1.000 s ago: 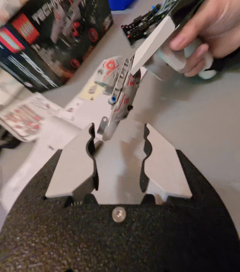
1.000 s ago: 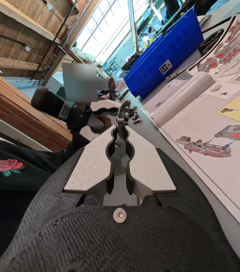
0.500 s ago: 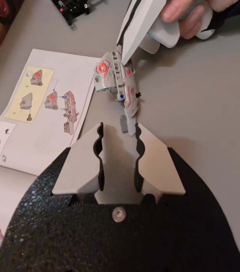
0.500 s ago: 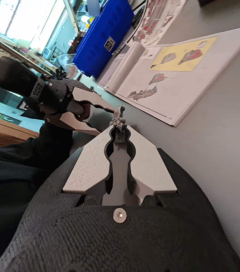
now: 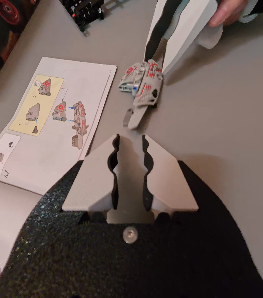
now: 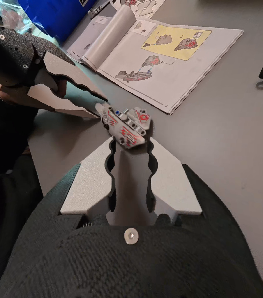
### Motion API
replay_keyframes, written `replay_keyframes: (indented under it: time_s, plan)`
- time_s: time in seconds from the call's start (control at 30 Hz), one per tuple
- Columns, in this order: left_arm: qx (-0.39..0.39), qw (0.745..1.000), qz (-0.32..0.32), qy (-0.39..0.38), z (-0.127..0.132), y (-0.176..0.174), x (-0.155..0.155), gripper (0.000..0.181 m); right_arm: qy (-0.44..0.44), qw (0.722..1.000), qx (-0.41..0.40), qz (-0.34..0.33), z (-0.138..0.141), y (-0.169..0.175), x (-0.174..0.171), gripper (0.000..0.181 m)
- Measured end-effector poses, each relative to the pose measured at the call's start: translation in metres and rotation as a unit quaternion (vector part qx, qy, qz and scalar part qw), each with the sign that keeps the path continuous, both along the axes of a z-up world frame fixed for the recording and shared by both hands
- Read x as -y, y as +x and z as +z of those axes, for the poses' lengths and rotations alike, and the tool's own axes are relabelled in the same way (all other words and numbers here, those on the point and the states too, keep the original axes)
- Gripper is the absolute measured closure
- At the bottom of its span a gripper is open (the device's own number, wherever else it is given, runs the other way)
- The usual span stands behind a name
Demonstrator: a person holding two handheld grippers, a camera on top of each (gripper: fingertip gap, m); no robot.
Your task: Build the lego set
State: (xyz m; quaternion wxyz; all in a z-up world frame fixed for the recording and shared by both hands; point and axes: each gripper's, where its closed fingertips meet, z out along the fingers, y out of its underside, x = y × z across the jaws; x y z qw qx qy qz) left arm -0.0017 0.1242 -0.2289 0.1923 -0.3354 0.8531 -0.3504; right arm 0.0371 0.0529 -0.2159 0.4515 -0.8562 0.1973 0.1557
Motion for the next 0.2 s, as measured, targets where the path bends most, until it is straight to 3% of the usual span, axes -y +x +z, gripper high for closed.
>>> replay_keyframes:
  time_s: [0.2]
  plan:
    - [0.010,1.000,0.006,0.000,0.005,-0.006,-0.002,0.155,-0.028,0.997,0.070,-0.003,0.001,0.008,0.016,0.131]
